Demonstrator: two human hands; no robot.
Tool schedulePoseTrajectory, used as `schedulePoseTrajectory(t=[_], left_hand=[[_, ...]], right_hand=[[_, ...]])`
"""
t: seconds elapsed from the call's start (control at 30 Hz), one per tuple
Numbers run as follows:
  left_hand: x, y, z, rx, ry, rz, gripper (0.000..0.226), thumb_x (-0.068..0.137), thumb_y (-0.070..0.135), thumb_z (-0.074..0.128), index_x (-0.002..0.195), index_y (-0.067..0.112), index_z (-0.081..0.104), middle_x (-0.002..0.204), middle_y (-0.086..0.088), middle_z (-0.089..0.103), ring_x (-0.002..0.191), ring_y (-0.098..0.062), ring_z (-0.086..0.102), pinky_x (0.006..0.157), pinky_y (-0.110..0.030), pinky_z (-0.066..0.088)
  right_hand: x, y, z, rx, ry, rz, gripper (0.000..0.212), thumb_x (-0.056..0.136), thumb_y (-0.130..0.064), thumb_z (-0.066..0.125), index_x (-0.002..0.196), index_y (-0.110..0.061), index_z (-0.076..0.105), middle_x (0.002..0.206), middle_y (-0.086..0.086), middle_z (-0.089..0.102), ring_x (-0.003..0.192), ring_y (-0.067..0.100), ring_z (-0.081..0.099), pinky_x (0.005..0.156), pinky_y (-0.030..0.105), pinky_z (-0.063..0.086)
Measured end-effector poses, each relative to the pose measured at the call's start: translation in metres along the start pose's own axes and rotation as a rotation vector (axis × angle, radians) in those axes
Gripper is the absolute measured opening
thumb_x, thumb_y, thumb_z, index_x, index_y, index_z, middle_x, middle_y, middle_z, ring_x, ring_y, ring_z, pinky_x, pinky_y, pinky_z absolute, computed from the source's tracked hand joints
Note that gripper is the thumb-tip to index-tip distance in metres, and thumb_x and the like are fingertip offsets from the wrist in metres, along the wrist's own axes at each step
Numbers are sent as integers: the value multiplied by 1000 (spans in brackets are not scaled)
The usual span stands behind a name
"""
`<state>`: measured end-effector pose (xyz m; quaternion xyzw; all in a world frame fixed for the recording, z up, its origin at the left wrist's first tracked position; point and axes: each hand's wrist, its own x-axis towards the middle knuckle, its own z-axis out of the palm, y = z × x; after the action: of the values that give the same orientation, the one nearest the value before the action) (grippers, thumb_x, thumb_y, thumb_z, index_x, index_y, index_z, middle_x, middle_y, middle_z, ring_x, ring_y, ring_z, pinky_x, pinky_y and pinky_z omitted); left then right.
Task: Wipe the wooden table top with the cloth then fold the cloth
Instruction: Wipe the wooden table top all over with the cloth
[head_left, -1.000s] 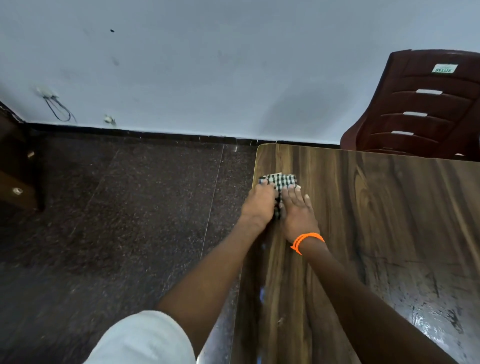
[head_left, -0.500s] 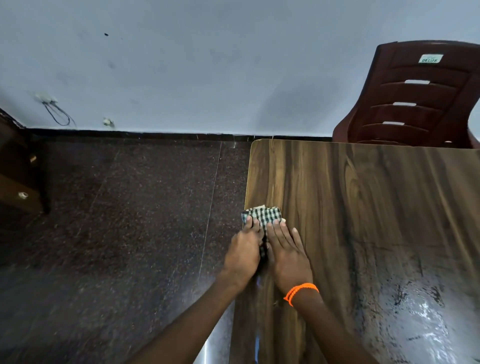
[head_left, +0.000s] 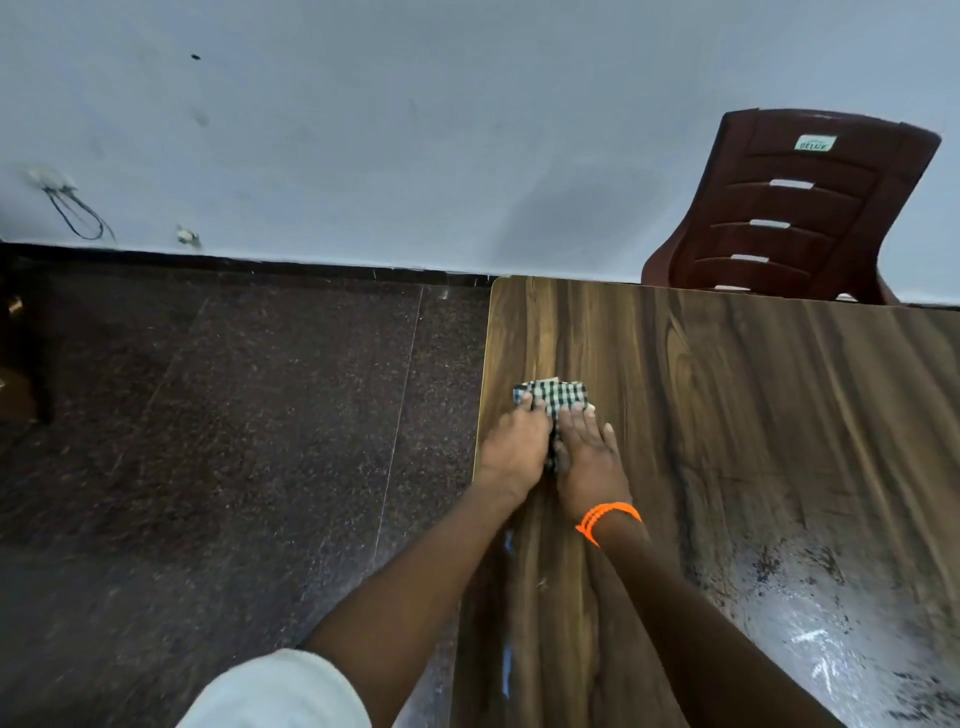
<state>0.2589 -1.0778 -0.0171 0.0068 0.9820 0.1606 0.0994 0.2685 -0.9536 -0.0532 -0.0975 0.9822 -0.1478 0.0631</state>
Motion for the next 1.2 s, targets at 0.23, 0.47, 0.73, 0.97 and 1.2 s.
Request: schedulePoseTrajectory(t=[0.23, 0.47, 0.73, 0.97, 1.2], left_hand=[[-50, -58, -2, 8, -12, 6, 46, 98, 9, 43, 143, 18, 44, 151, -11, 41, 123, -30, 57, 104, -38, 46], [-117, -43, 33, 77, -56, 109, 59, 97, 5, 36, 153, 22, 28, 162, -4, 20, 147, -21, 28, 112, -34, 38], [-112, 26, 53, 41, -55, 117, 47, 102, 9, 36, 150, 10, 34, 161, -12, 22, 145, -27, 32, 111, -37, 41], [-71, 6, 16, -96, 9, -26, 27, 105, 24, 38, 121, 10, 55, 129, -15, 58, 110, -35, 62, 93, -43, 51], [-129, -50, 7, -97, -16, -67, 33, 99, 15, 46, 131, 13, 51, 130, -14, 56, 110, -36, 60, 95, -42, 48]], right_hand=[[-32, -53, 27, 42, -22, -113, 53, 105, -23, 32, 155, -14, 18, 163, 6, 14, 152, 21, 7, 122, 36, 0], [-115, -41, 31, 23, 63, -144, 54, 93, -15, 61, 144, -9, 45, 149, 10, 46, 140, 26, 40, 117, 35, 8], [-136, 29, 17, -90, 49, -47, 54, 102, -22, 44, 153, -13, 27, 159, 6, 29, 149, 20, 22, 121, 32, -2], [-74, -3, 17, -117, -24, -9, 53, 106, -27, 22, 156, -19, 4, 165, 3, 7, 152, 19, 1, 121, 36, -2], [-107, -60, 41, 3, -53, -116, 58, 104, -19, 32, 156, -25, 8, 165, 1, 6, 152, 20, -1, 121, 34, -5]])
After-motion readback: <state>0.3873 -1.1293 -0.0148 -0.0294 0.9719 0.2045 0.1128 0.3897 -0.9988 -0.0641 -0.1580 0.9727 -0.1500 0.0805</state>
